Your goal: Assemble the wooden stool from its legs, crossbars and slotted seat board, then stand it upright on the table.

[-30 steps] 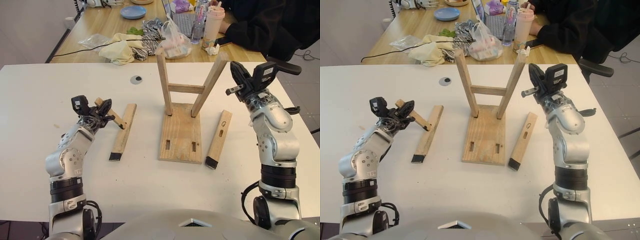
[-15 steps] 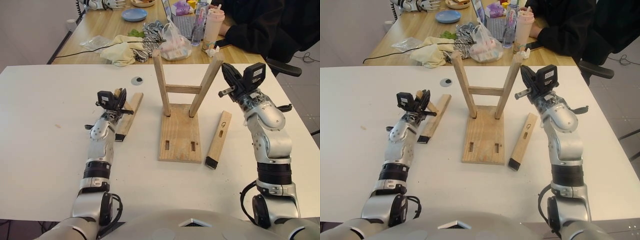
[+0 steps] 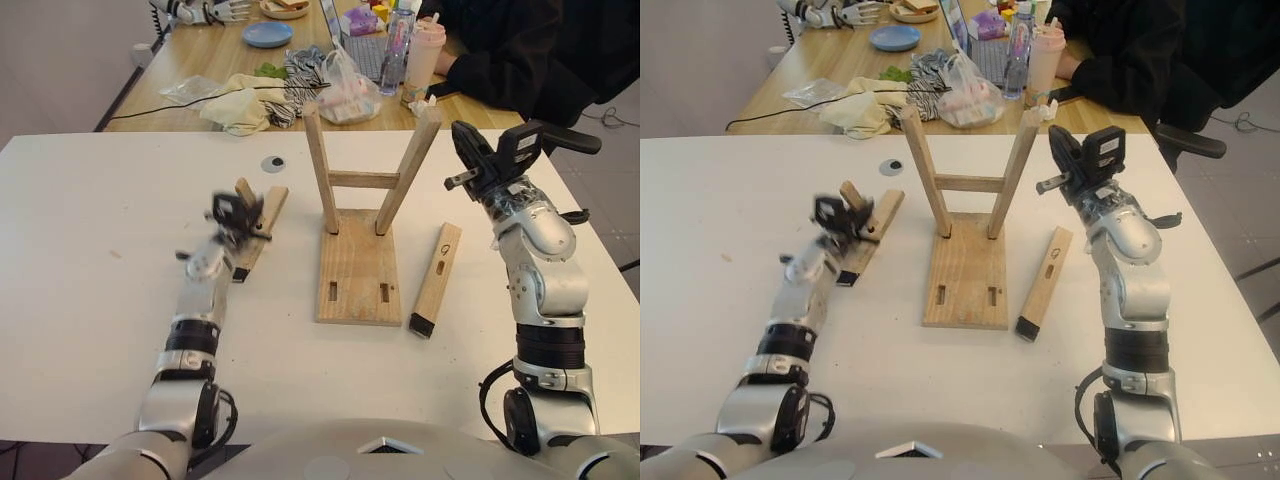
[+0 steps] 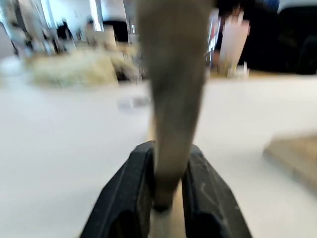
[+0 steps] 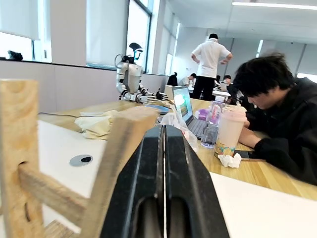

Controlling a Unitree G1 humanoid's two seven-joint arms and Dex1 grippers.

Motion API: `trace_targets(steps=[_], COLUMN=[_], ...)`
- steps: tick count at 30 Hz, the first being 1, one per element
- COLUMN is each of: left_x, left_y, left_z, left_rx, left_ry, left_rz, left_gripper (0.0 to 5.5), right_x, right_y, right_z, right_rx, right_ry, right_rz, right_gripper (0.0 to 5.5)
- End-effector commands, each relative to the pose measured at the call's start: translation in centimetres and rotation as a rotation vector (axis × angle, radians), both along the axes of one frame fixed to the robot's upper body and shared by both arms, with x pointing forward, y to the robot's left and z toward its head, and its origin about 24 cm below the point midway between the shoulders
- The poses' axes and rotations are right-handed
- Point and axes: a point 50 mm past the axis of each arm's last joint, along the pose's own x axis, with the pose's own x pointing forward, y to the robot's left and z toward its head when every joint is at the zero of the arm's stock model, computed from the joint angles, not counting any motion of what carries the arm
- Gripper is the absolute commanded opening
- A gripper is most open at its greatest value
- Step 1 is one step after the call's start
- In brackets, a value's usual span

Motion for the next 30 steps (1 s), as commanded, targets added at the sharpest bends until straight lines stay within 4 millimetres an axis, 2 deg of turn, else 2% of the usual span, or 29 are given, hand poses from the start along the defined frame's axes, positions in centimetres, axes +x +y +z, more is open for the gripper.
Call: trace_targets(steps=[1, 6, 9, 10, 18, 24, 27, 30], left_x=[-2.3, -2.1, -3.0, -3.4, -5.8, -6.7, -5.8, -3.8], left_y=[1.1, 2.6, 3.2, 3.4, 4.1, 4.3, 4.6, 5.1], left_z=[-1.6, 4.4, 6.2, 6.3, 3.1, 1.7, 2.2, 4.7], left_rx=[0.049, 0.119, 0.157, 0.165, 0.177, 0.173, 0.077, -0.083], left_ry=[0.192, 0.21, 0.301, 0.339, 0.522, 0.526, 0.434, 0.262], left_rz=[-0.019, -0.071, -0.139, -0.157, -0.161, -0.166, -0.123, -0.083], left_gripper=[1.41, 2.19, 2.62, 2.79, 2.79, 2.02, 2.01, 2.01], right_x=[0.3, 0.0, -0.1, -0.1, 0.1, 0.5, 0.9, 1.5], right_y=[0.0, -0.2, -0.2, -0.3, -0.4, -1.1, -2.6, -4.0], right_z=[1.4, 1.4, 1.2, 1.1, 1.4, 1.9, 2.5, 3.4], right_rx=[0.079, 0.082, 0.081, 0.081, 0.067, 0.108, 0.191, 0.214], right_ry=[-0.05, -0.054, -0.051, -0.049, -0.053, -0.076, -0.08, -0.087], right_rz=[0.004, -0.015, -0.027, -0.03, -0.027, -0.077, -0.124, -0.141], right_gripper=[0.0, 0.0, 0.0, 0.0, 0.0, 0.0, 0.0, 0.0])
